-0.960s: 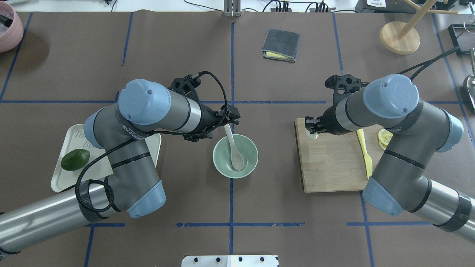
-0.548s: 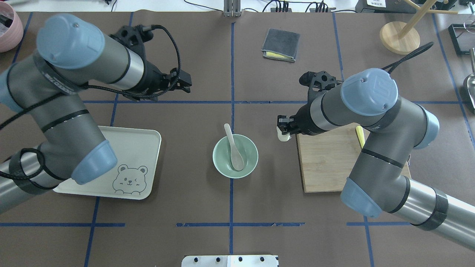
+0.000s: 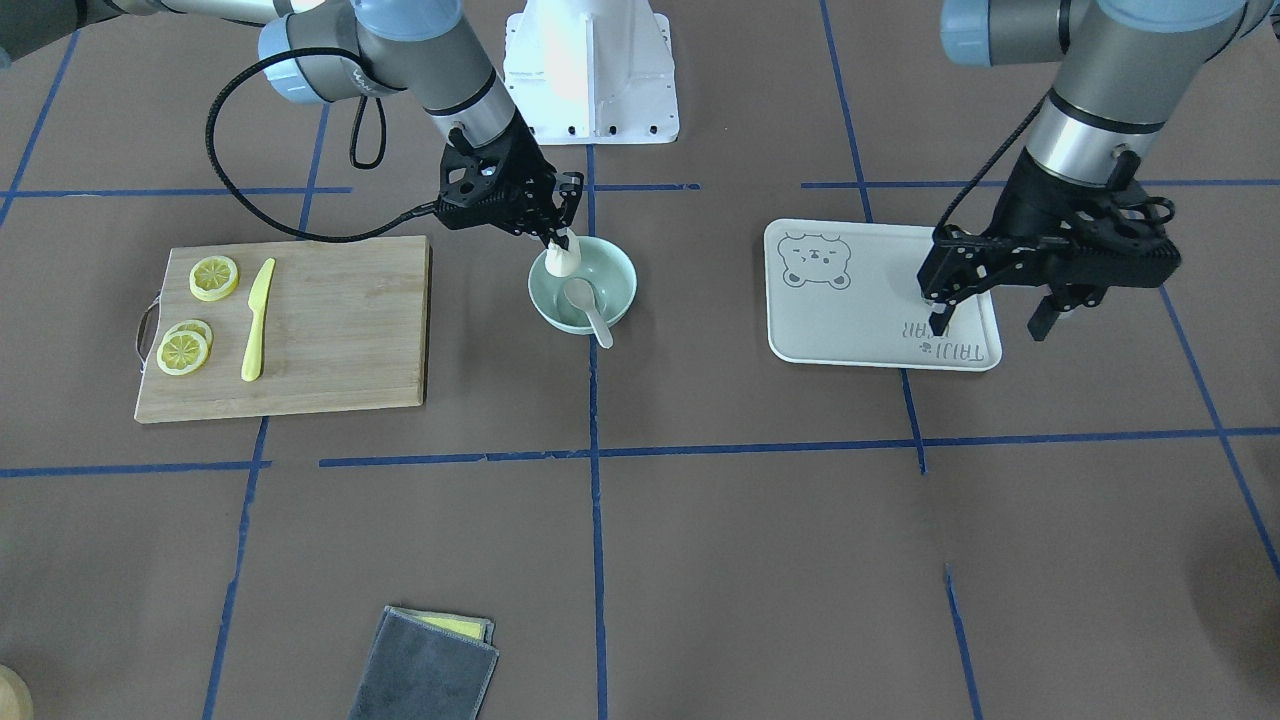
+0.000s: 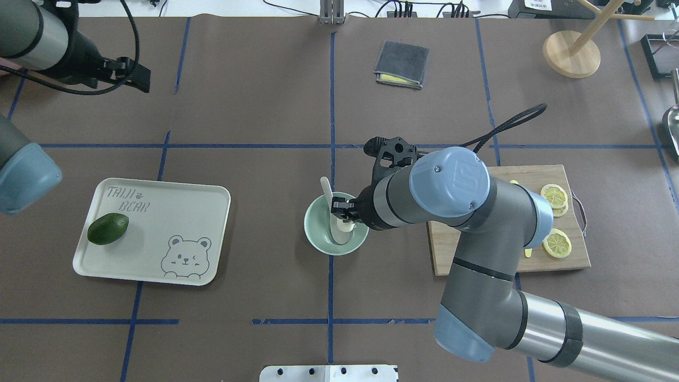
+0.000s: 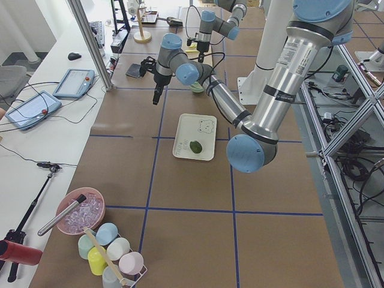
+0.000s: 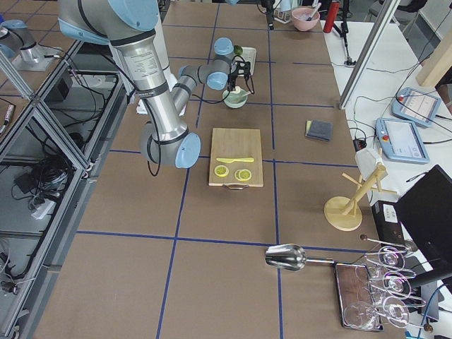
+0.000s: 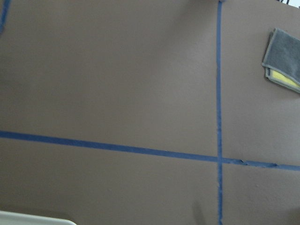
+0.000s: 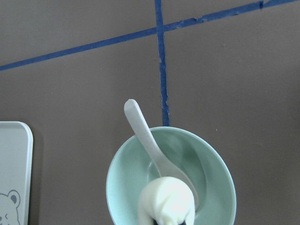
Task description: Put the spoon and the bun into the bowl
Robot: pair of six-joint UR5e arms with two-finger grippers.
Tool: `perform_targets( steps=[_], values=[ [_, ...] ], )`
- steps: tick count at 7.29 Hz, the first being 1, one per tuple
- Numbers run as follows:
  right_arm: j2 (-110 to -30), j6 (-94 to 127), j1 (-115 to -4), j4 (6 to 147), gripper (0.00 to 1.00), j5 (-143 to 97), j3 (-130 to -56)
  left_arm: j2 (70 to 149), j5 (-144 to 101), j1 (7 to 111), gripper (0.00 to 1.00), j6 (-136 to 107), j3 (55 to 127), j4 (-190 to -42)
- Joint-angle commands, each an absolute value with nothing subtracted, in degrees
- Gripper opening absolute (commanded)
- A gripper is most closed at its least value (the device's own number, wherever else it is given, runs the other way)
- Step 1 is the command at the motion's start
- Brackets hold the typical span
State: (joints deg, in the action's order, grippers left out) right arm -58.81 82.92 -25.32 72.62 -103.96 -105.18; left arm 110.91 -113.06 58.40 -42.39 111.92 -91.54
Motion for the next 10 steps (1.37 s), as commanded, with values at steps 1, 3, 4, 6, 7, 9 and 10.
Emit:
perform_targets(
  steps=[1,3,4,6,7,9,10],
  values=[
    [-58.3,83.2,-24.6,72.5,1.0,-103.3,-104.6,106.0,-113.3,63.0,1.0,-32.0,111.9,-91.8],
    [-58.2,83.2,-24.6,72.3,1.0,-103.3,-104.8,102.2,-114.8,66.8,1.0,-24.5,111.6,-92.2],
    [-57.6,83.1,-24.8,72.5,1.0,-103.3,-104.8,101.3,-115.7,68.4,1.0,-21.5,111.3,-92.2],
    [-57.5,83.1,-25.3,72.5,1.0,-103.3,-104.9,99.4,-115.8,71.0,1.0,-16.1,110.0,-92.3],
    [-57.6,82.9,-25.7,72.5,1.0,-103.4,-104.9,97.9,-115.9,73.5,1.0,-11.7,108.9,-92.3],
    [-58.2,82.3,-27.7,72.8,1.0,-104.0,-105.3,97.9,-122.3,82.0,1.0,1.2,102.2,-92.0],
    [-58.5,81.5,-29.6,73.0,1.0,-104.3,-105.6,97.9,-122.9,85.0,1.0,5.8,99.7,-91.7]
  ],
)
